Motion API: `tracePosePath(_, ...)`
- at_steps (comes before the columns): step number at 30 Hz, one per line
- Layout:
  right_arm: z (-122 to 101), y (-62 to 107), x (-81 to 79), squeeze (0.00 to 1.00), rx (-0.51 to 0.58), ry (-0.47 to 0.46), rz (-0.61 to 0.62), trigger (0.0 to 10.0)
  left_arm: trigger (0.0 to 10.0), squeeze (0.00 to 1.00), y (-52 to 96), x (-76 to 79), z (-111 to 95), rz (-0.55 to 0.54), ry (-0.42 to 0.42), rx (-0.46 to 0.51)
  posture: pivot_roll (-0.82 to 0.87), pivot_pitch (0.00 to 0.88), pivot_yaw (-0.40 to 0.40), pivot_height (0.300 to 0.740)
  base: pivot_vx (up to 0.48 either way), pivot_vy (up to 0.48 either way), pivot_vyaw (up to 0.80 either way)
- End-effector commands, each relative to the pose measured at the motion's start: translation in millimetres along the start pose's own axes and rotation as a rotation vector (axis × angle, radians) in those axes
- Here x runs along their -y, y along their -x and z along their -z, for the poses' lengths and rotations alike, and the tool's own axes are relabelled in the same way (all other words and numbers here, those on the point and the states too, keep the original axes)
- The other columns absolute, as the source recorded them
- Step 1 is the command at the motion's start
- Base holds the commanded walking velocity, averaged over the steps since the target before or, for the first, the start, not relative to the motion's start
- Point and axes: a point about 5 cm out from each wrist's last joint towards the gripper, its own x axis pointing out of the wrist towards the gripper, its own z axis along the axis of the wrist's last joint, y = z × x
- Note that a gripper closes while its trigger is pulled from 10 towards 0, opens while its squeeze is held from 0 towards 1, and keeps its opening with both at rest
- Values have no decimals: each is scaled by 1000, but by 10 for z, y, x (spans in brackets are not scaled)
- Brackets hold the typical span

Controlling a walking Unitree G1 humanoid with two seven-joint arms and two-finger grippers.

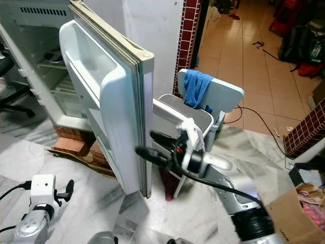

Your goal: Restocking fridge

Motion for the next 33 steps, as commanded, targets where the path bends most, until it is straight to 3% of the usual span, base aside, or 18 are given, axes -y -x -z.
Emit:
tracePosePath(1, 82, 27, 88, 0, -97, 81, 43, 10000, 10000, 0, -14, -26, 3, -2, 4, 6, 159, 45, -33, 740, 0, 0, 0)
tracePosePath(4, 107, 140, 281, 0, -175, 147, 135, 10000, 10000, 0, -25, -21, 34, 1, 4, -1, 155, 48, -32, 740, 0, 0, 0)
tracePosePath(5, -3, 170, 492, 0, -173, 239, 295, 10000, 10000, 0, -37, -17, 53, 5, 3, -6, 154, 49, -32, 740, 0, 0, 0)
tracePosePath(7, -56, 171, 555, 0, -158, 269, 352, 10000, 10000, 0, -40, -15, 59, 6, 2, -8, 154, 50, -32, 740, 0, 0, 0)
tracePosePath(10, -424, 119, 747, 0, 38, 283, 590, 10000, 10000, 0, -54, -19, 72, 10, -1, -6, 156, 51, -28, 740, 0, 0, 0)
tracePosePath(12, -513, 92, 752, 0, 100, 258, 603, 10000, 10000, 0, -57, -21, 73, 11, -1, -5, 157, 51, -27, 740, 0, 0, 0)
tracePosePath(13, -713, -9, 709, 0, 252, 169, 576, 10000, 10000, 0, -64, -22, 78, 14, -5, -6, 158, 52, -23, 740, 0, 0, 0)
tracePosePath(16, -824, -92, 675, 0, 322, 147, 554, 10000, 10000, 0, -69, -20, 81, 18, -7, -4, 162, 52, -22, 740, 0, 0, 0)
tracePosePath(19, -1049, -389, 310, 0, 516, 0, 256, 10000, 10000, 0, -79, -18, 88, 28, -11, -4, 165, 52, -22, 740, 0, 0, 0)
tracePosePath(20, -1049, -389, 310, 0, 516, 0, 256, 10000, 10000, 0, -79, -18, 88, 28, -11, -4, 165, 52, -22, 740, 0, 0, 0)
tracePosePath(21, -1115, -444, 18, 0, 564, -38, 41, 10000, 10000, 0, -81, -14, 85, 34, -12, -1, 165, 53, -21, 740, 0, 0, 0)
tracePosePath(22, -1145, -437, -187, 0, 581, -61, -104, 10000, 10000, 0, -81, -14, 85, 37, -12, -1, 164, 54, -21, 740, 0, 0, 0)
tracePosePath(23, -1145, -437, -187, 0, 581, -61, -104, 10000, 10000, 0, -81, -14, 85, 37, -12, -1, 164, 54, -21, 740, 0, 0, 0)
tracePosePath(24, -1169, -339, -581, 0, 589, -90, -384, 10000, 10000, 0, -80, -15, 86, 40, -12, 0, 162, 54, -20, 740, 0, 0, 0)
tracePosePath(25, -1169, -339, -581, 0, 589, -90, -384, 10000, 10000, 0, -80, -15, 86, 40, -12, 0, 162, 54, -20, 740, 0, 0, 0)
tracePosePath(26, -1152, -224, -828, 0, 579, -99, -556, 10000, 10000, 0, -81, -17, 89, 43, -12, 0, 160, 55, -18, 740, 0, 0, 0)
tracePosePath(29, -1072, -131, -961, 0, 558, -128, -623, 10000, 10000, 0, -95, -23, 106, 54, -14, -6, 151, 56, -15, 740, 0, 0, 0)
tracePosePath(33, -835, -159, -801, 0, 470, -146, -467, 10000, 10000, 0, -128, -25, 129, 62, -20, -17, 142, 53, -10, 740, 0, 0, 0)
